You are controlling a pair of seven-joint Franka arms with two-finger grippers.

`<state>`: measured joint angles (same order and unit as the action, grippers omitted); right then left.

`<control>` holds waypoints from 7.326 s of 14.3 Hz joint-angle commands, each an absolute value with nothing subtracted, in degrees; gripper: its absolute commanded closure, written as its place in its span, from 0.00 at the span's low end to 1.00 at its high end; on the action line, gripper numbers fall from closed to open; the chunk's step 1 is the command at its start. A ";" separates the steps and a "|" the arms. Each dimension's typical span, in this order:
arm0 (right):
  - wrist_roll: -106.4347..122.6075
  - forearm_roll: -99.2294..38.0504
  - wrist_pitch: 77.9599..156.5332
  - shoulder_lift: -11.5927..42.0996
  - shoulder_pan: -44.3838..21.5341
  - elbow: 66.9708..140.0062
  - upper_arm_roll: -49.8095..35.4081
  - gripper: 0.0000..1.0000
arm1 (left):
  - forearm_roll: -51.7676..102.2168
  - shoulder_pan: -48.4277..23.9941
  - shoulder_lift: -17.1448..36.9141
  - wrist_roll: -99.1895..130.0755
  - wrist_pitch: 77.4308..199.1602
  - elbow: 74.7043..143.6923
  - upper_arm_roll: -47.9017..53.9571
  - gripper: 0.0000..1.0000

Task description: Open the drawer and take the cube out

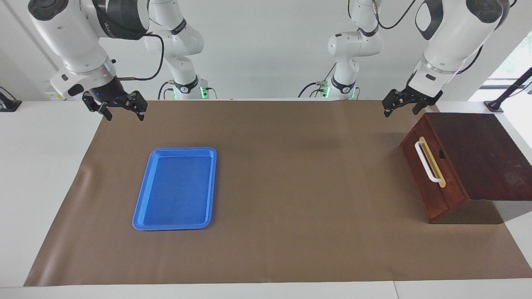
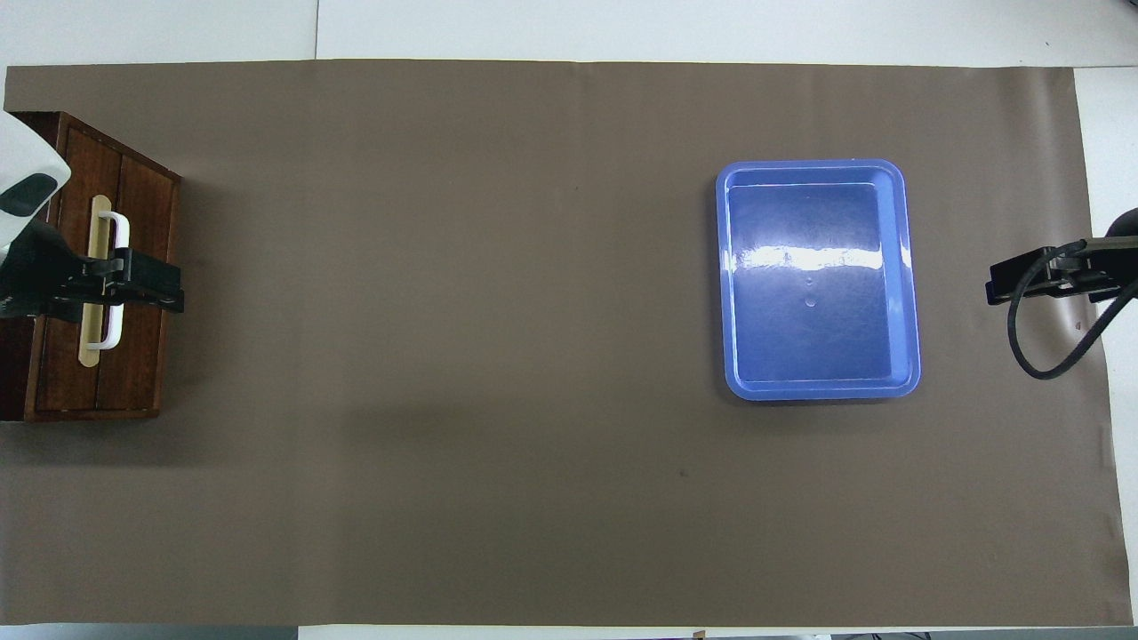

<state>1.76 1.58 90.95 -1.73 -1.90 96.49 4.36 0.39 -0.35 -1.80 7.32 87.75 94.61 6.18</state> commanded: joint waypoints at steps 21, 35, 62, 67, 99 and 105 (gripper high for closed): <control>1.06 2.55 92.02 -2.81 -0.88 97.82 3.96 0.00 | -24.33 -3.25 5.00 7.38 113.35 107.03 6.07 0.00; 0.97 2.55 91.93 -2.81 -0.97 97.91 3.87 0.00 | -37.09 -2.20 11.16 7.91 126.91 113.12 2.72 0.00; 0.97 2.55 93.34 -2.90 -0.97 98.00 3.87 0.00 | -29.36 -5.62 16.17 28.99 118.57 105.91 12.82 0.00; 0.88 2.55 93.43 -2.81 -1.14 98.00 3.87 0.00 | -29.18 -5.89 16.08 31.02 117.42 105.91 15.02 0.00; -62.80 -7.28 100.10 4.48 -7.38 96.15 2.99 0.00 | -4.04 -4.83 8.71 66.17 105.44 98.23 -6.85 0.00; -79.67 -18.07 102.55 7.20 -10.45 96.77 2.99 0.00 | -4.04 -4.83 8.00 74.42 115.21 105.72 -7.47 0.00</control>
